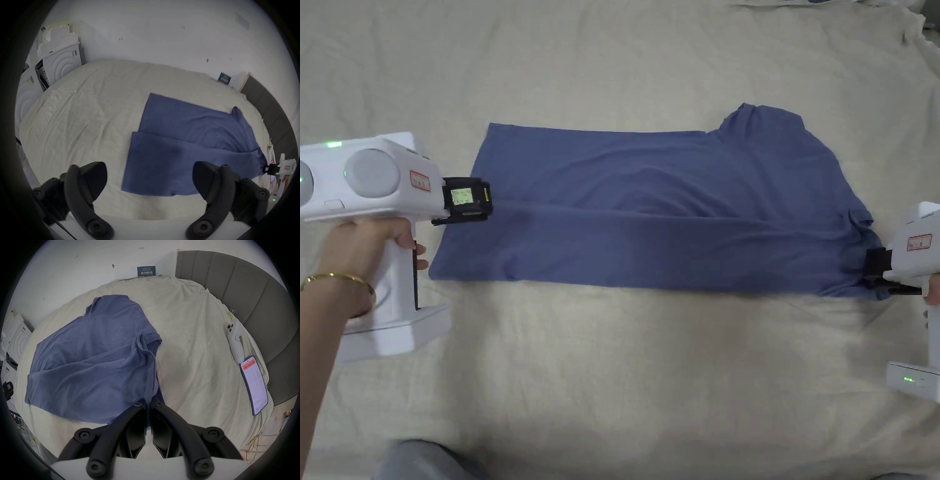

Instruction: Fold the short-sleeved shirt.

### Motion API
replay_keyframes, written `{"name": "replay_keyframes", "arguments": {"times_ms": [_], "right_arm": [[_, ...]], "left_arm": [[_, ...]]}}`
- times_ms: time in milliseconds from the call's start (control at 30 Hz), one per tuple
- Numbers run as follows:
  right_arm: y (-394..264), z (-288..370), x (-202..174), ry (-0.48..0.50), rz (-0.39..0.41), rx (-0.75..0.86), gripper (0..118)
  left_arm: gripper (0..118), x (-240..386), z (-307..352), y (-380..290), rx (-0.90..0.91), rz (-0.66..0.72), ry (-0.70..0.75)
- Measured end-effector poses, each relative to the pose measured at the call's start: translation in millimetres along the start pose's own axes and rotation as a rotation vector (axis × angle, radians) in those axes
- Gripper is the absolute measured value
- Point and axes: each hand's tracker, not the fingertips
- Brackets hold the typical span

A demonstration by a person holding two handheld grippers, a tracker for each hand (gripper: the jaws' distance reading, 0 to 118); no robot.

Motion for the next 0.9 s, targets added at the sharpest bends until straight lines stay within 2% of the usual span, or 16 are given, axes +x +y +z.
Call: {"name": "replay_keyframes", "arguments": {"times_ms": [167,233,333,400,467,500,567,767,900], "right_arm": [[-3.1,-4.7,1.5,-0.008,-0.012,-0.014,3],[-4.9,-6.6,0.8,-0.010,-0.017,-0.021,3],[-6.9,-9.5,-1.0,-0.019,-0.004,-0.026,3],[-6.2,-10.6,-1.7,-0.024,0.003,-0.027,3],[-5.4,-11.3,-2.0,-0.026,0.006,-0.029,3],[-5.2,-11.3,-2.2,-0.027,0.009,-0.029,3],[-4.8,-11.0,-2.7,-0.028,0.016,-0.031,3],[-6.9,-9.2,-4.3,-0.029,0.025,-0.031,3],[-2.8,3.1,-2.8,-0.012,0.037,-0.022,3]], "left_arm": [[112,-7.5,-38.3,0.7,-0.171,-0.079,0.058],[105,-6.8,-48.5,-4.8,-0.191,-0.120,0.091],[76,-8.3,-57.1,-11.3,-0.209,-0.101,0.075],[63,-9.0,-62.2,-16.1,-0.254,-0.047,0.041],[28,-7.4,-68.8,-22.2,-0.292,-0.069,0.018],[15,-4.5,-71.0,-25.9,-0.300,-0.090,0.031],[1,1.3,-71.0,-32.5,-0.271,-0.136,0.043],[0,-1.5,-66.6,-27.6,-0.270,-0.130,0.043],[0,-9.7,-44.1,-22.9,-0.200,-0.076,0.016]]}}
